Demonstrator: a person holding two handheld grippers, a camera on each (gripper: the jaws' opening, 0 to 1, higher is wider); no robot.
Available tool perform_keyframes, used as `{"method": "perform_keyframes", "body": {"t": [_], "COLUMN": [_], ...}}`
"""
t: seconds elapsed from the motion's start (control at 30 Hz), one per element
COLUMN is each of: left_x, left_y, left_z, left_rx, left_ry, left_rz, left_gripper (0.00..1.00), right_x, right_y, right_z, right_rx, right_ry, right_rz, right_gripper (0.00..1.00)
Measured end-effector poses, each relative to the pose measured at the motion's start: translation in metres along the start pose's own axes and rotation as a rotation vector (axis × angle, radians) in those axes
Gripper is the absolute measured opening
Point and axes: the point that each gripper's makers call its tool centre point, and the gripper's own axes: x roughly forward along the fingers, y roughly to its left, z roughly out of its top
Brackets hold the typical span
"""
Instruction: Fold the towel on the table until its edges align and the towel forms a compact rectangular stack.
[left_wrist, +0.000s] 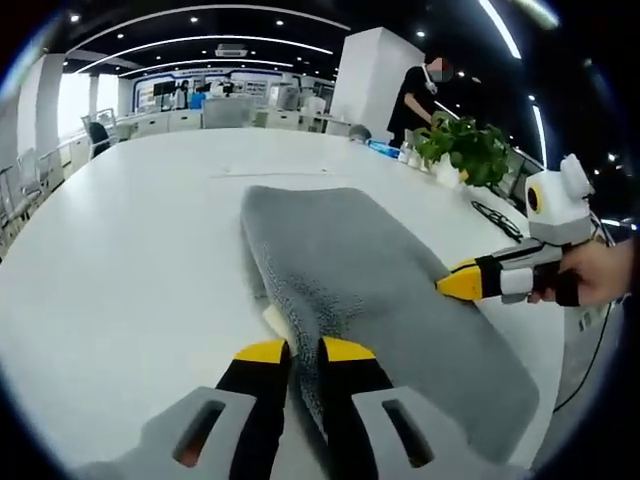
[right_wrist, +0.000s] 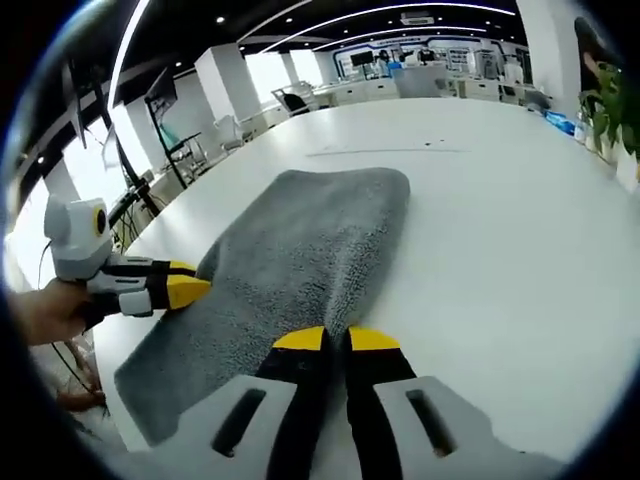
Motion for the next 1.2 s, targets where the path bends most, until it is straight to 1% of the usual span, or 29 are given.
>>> {"method": "perform_keyframes", "body": {"t": [0.23,0.4,0.53,0.6,0.73,0.9,0.93,1.0,1.07,1.13,1.2], "left_x": [0.012,0.017,0.021,0.022,0.023,0.023,0.022,0.02,0.015,0.012,0.009], "left_y": [-0.041,-0.062,-0.076,-0.083,-0.089,-0.086,-0.087,-0.086,-0.087,-0.086,-0.084], "left_z": [0.001,0.001,0.001,0.001,0.0,0.001,0.003,0.004,0.005,0.008,0.014], "left_rx": [0.026,0.047,0.037,0.048,0.056,0.06,0.077,0.094,0.101,0.116,0.123], "left_ry": [0.016,0.027,0.034,0.039,0.037,0.04,0.037,0.028,0.033,0.028,0.015], "left_rz": [-0.052,-0.074,-0.091,-0.1,-0.095,-0.086,-0.097,-0.108,-0.124,-0.126,-0.124], "left_gripper": [0.12,0.12,0.12,0.12,0.12,0.14,0.14,0.16,0.19,0.24,0.25], "right_x": [-0.023,-0.036,-0.044,-0.047,-0.05,-0.05,-0.051,-0.052,-0.054,-0.057,-0.06], "right_y": [-0.032,-0.049,-0.061,-0.066,-0.071,-0.069,-0.07,-0.07,-0.071,-0.072,-0.072], "right_z": [-0.009,-0.014,-0.017,-0.018,-0.019,-0.019,-0.018,-0.018,-0.017,-0.016,-0.014], "right_rx": [0.007,-0.005,-0.006,-0.008,-0.021,-0.041,-0.037,-0.015,-0.028,-0.053,-0.053], "right_ry": [-0.009,-0.01,-0.011,-0.013,-0.011,-0.003,-0.004,-0.012,-0.015,-0.019,-0.024], "right_rz": [-0.046,-0.074,-0.086,-0.092,-0.092,-0.069,-0.065,-0.044,-0.049,-0.052,-0.05], "right_gripper": [0.04,0.04,0.04,0.04,0.04,0.05,0.06,0.07,0.1,0.14,0.14]}}
